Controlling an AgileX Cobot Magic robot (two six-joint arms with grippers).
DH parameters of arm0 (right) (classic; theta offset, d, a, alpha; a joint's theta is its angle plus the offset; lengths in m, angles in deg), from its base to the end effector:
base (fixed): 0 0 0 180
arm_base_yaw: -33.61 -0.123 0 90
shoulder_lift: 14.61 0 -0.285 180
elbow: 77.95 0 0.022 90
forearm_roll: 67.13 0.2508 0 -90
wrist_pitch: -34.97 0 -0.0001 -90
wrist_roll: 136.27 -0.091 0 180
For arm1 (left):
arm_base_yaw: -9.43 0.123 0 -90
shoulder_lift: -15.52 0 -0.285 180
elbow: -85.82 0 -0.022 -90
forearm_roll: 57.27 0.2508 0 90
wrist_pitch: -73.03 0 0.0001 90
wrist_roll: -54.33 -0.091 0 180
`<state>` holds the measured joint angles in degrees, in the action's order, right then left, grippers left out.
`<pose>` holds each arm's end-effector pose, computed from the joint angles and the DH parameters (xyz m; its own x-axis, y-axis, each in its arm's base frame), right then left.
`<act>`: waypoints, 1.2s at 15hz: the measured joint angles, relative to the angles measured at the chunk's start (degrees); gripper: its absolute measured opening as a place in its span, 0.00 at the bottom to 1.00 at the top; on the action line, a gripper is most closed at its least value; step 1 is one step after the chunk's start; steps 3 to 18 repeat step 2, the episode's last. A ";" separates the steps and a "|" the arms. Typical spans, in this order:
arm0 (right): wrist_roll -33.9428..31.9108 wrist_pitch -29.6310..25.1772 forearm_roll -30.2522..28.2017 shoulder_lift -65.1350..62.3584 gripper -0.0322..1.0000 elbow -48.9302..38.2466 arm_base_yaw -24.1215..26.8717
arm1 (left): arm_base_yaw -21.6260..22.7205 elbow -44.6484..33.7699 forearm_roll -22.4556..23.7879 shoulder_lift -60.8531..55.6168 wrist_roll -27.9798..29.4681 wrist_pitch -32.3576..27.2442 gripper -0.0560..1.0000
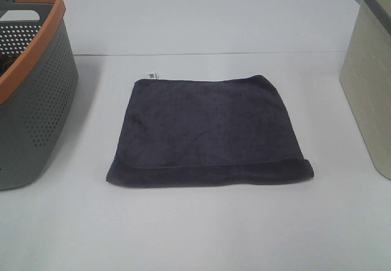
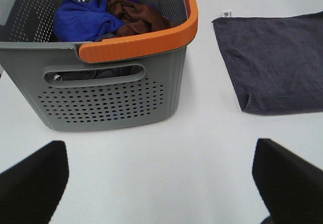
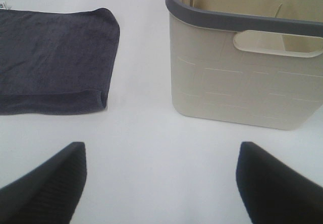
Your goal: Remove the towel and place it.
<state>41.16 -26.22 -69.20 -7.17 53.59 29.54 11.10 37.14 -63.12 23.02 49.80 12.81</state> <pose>-0.0061 -0.0033 0.2772 -0.4550 -0.0049 -0.8905 -0.0304 0.9995 0.0100 -0.0050 -0.0082 0.2779 -0.4408 0.0153 -0.8975 0.0627 0.9979 -0.0138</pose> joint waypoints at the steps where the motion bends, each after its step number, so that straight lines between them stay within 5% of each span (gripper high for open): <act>1: 0.00 0.00 0.00 0.00 0.73 0.00 0.00 | 0.00 0.00 0.00 0.00 0.00 0.00 0.93; 18: 0.00 0.00 0.00 0.00 0.73 0.00 0.00 | 0.00 0.00 0.00 0.00 0.00 0.00 0.93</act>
